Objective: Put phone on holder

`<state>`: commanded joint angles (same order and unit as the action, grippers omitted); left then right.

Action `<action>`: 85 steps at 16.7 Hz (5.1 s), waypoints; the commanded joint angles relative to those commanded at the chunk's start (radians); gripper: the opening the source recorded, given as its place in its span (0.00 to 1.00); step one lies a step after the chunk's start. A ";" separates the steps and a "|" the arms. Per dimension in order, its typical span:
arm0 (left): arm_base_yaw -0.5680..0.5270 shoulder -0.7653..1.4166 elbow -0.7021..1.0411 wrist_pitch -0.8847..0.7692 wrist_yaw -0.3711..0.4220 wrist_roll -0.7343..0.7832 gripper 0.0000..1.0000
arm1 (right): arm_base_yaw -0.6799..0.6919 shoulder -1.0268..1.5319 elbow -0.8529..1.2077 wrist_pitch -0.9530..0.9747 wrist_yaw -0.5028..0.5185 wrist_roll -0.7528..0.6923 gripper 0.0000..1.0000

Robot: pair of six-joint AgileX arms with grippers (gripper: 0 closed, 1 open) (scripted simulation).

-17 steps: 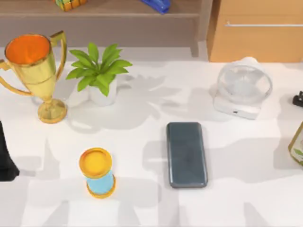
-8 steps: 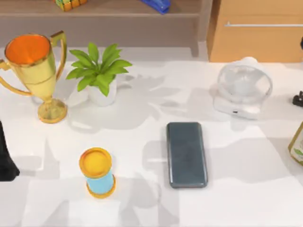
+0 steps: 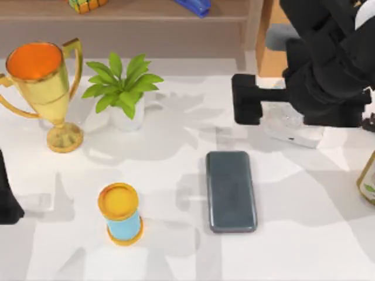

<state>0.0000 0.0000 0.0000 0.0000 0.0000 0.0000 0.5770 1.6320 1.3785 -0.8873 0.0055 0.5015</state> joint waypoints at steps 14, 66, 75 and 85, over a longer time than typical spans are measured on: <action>0.000 0.000 0.000 0.000 0.000 0.000 1.00 | 0.111 0.477 0.288 -0.217 0.012 0.180 1.00; 0.000 0.000 0.000 0.000 0.000 0.000 1.00 | 0.054 0.428 0.255 -0.046 -0.048 0.063 0.00; 0.000 0.000 0.000 0.000 0.000 0.000 1.00 | -0.367 0.208 0.412 -0.087 -0.401 -0.523 0.00; 0.000 0.000 0.000 0.000 0.000 0.000 1.00 | -1.133 0.122 0.401 -0.189 -0.828 -1.389 0.00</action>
<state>0.0000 0.0000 0.0000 0.0000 0.0000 0.0000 -0.5564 1.7535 1.7795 -1.0767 -0.8225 -0.8872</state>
